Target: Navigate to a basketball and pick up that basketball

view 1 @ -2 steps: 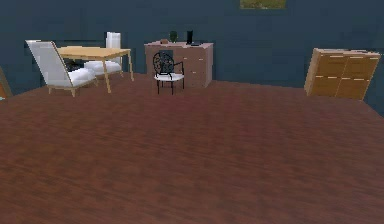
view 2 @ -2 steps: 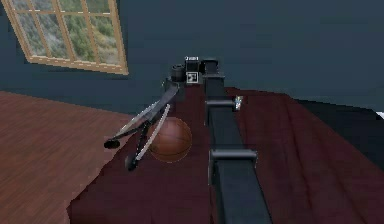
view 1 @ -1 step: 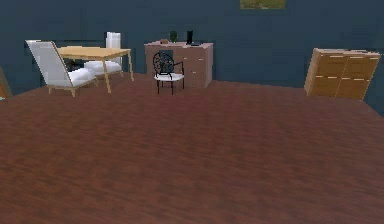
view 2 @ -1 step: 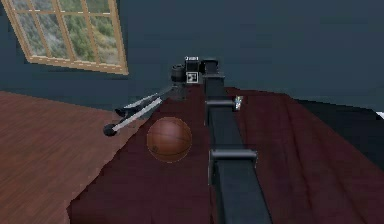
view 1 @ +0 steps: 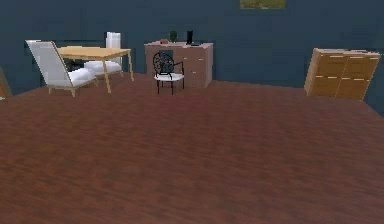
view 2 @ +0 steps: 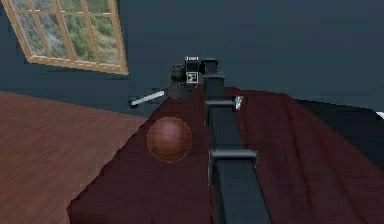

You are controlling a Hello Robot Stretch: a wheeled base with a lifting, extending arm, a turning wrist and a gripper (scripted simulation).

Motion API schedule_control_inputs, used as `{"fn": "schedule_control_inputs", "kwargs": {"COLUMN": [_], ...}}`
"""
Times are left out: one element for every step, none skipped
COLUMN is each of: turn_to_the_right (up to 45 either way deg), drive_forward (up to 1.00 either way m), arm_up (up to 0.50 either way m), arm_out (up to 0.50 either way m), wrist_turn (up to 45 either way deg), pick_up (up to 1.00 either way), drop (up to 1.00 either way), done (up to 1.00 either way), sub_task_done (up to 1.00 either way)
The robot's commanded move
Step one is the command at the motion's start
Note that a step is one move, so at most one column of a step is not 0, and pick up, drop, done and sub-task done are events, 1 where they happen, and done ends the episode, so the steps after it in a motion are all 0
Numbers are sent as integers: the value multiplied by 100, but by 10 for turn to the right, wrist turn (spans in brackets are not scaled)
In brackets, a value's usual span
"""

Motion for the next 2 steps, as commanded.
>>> {"fn": "schedule_control_inputs", "kwargs": {"turn_to_the_right": [0,0], "drive_forward": [0,0], "arm_up": [0,0], "arm_out": [2,0], "wrist_turn": [0,210], "pick_up": [0,0], "drop": [0,0], "done": [0,0], "sub_task_done": [0,0]}}
